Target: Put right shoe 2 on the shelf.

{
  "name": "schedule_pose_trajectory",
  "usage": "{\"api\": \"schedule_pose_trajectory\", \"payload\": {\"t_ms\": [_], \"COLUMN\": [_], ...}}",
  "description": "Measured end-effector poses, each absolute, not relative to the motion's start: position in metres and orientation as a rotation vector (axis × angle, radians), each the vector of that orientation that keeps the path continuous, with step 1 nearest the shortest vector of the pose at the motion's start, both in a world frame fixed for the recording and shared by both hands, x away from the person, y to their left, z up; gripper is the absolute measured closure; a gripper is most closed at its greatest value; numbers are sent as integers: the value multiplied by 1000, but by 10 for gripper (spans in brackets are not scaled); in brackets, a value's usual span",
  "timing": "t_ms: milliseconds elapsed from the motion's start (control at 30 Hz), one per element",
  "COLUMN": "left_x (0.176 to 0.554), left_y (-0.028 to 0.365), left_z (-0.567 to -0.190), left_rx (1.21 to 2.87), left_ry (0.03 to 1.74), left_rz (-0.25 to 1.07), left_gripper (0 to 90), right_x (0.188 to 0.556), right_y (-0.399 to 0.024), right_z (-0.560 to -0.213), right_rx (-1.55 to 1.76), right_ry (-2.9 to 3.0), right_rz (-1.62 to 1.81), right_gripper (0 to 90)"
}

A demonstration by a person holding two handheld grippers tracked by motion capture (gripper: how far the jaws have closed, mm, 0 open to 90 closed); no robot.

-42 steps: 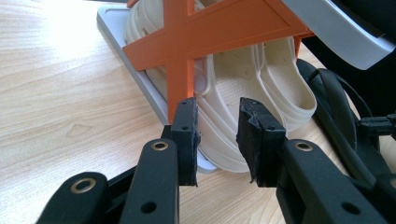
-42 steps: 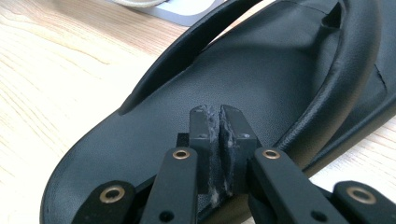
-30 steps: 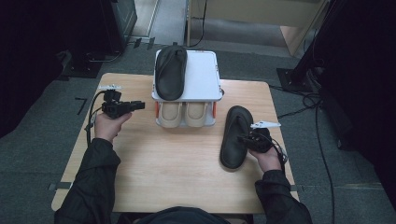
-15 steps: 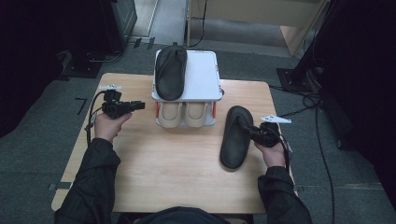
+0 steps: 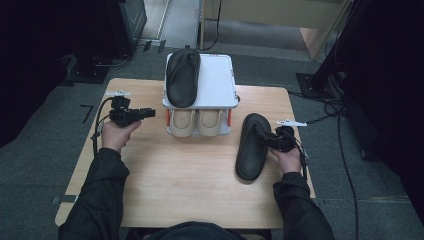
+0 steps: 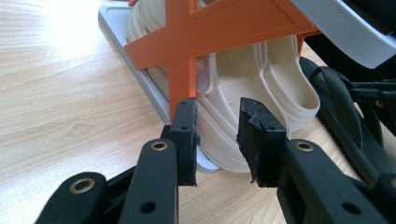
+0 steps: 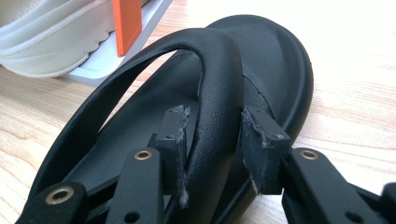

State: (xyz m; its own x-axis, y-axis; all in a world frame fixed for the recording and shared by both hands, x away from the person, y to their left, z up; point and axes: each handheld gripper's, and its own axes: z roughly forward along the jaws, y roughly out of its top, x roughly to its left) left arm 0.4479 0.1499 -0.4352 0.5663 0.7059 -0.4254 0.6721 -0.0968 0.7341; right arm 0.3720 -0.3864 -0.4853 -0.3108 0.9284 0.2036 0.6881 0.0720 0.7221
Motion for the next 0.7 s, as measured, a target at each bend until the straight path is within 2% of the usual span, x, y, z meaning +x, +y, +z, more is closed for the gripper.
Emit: {"api": "schedule_pose_trajectory", "payload": {"t_ms": [167,400,700], "left_x": [449,449,448], "left_y": [151,152,150], "left_z": [-437,-437,-435], "left_rx": [1807,1809,1806], "left_ry": [1133,1137,1131], "left_rz": [41,41,44], "left_gripper": [678,677,677], "right_x": [379,382,381], "right_y": [-385,-380,-376], "right_z": [-491,-488,-480], "right_rx": [1631,1637,1704], "right_ry": [2061,2070,2058], "right_rz": [1089,1063,1020], "right_gripper": [617,702,706]}}
